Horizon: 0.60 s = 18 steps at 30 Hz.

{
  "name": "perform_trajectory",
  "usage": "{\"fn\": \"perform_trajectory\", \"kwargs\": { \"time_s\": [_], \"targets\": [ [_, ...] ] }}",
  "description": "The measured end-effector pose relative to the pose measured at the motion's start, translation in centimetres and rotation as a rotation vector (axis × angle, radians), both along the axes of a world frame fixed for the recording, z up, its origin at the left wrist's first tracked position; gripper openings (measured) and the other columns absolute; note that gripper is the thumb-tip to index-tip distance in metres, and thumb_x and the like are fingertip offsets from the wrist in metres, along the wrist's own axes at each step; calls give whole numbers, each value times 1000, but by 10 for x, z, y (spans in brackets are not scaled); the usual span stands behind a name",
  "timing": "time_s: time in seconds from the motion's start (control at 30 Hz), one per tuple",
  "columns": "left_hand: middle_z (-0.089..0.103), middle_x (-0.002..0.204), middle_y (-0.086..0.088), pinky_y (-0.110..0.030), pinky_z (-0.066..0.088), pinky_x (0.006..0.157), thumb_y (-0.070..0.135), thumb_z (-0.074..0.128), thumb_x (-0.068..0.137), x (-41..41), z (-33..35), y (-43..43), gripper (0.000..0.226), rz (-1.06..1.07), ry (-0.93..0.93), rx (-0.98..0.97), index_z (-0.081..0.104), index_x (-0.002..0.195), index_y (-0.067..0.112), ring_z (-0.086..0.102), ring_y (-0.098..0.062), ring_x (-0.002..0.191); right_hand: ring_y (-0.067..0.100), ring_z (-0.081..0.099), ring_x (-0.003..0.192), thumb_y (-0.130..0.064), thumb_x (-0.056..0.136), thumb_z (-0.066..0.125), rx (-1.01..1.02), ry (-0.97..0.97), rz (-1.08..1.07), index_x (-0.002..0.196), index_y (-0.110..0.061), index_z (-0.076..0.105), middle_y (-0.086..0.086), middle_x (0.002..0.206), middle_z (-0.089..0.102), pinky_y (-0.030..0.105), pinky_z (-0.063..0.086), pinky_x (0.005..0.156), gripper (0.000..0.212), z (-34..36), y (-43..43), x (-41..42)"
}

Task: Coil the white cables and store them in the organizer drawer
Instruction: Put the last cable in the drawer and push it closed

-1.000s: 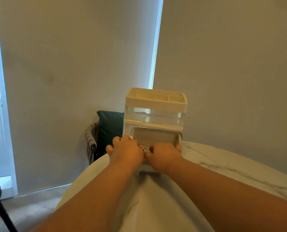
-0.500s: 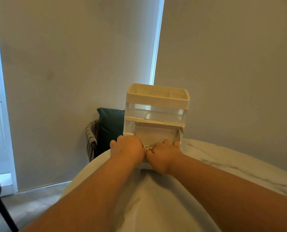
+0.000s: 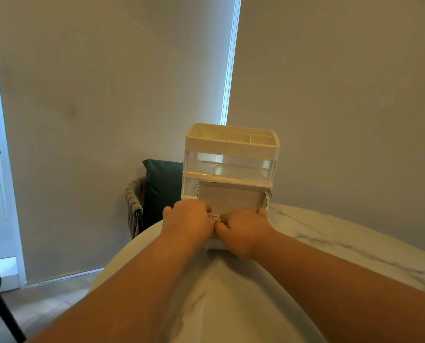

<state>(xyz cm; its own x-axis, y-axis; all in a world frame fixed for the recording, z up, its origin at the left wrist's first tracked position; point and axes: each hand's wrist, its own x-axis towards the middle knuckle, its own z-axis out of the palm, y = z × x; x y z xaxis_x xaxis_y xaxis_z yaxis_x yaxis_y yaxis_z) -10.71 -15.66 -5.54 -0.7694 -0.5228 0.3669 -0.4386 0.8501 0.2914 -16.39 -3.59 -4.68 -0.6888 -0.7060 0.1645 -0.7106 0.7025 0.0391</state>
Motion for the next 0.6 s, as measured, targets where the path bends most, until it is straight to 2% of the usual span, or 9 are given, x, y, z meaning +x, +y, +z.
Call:
{"fn": "perform_trajectory", "kwargs": {
  "time_s": [0.07,0.13,0.2,0.3,0.37,0.4,0.47,0.5,0.6],
  "targets": [
    [65,116,3,-42,37,101,37,55,98,5,2,2,23,-26,84,68,59,120,33,58,-18,107,20,57,91,-48,99,22,-116,-5,8,93,-28,65,0,89,66,47,27,101,48,0,3,-1],
    [62,104,3,-41,41,96,35,57,95,8,2,4,13,-49,176,118,56,107,30,58,-16,95,17,57,90,-45,98,29,-252,-1,27,92,-28,68,-3,87,67,46,28,101,43,4,10,-2],
    [56,98,5,-43,46,91,34,59,93,11,2,4,12,-52,256,147,52,101,29,56,-14,87,14,57,83,-39,97,37,-418,26,55,84,-25,68,-5,81,66,44,37,98,37,7,21,-7],
    [50,92,8,-40,49,81,35,58,94,12,1,0,13,-42,348,156,48,99,29,51,-11,80,17,61,70,-31,94,47,-730,38,57,72,-19,67,0,69,64,41,52,77,32,6,40,-20],
    [48,90,8,-38,49,77,37,58,93,12,1,-2,15,-16,394,133,45,97,29,49,-11,78,23,61,69,-25,94,52,-903,16,-18,71,-16,66,6,68,63,35,50,60,28,1,50,-28],
    [49,91,7,-39,51,76,37,59,93,11,0,-4,18,-2,420,136,45,98,28,50,-11,80,22,61,71,-24,94,54,-979,-22,-68,75,-16,66,6,72,63,31,47,56,24,-3,53,-30],
    [49,99,4,-37,55,76,36,62,92,8,-2,-8,27,6,484,196,45,108,24,52,-13,87,18,60,82,-28,94,61,-1131,-120,-158,91,-20,63,0,86,63,22,41,58,8,-10,58,-33],
    [48,105,3,-36,56,77,36,64,92,6,-3,-11,34,-2,509,236,44,117,22,53,-14,90,18,60,89,-32,93,64,-1196,-172,-192,101,-22,60,-2,95,62,22,41,62,14,-13,59,-34],
    [53,119,2,-36,57,77,35,63,94,2,-5,-19,55,-104,520,291,34,141,29,59,-15,96,17,58,102,-42,92,67,-1270,-329,-230,141,-30,42,-3,115,58,30,45,78,56,-17,58,-40]
  ]
}}
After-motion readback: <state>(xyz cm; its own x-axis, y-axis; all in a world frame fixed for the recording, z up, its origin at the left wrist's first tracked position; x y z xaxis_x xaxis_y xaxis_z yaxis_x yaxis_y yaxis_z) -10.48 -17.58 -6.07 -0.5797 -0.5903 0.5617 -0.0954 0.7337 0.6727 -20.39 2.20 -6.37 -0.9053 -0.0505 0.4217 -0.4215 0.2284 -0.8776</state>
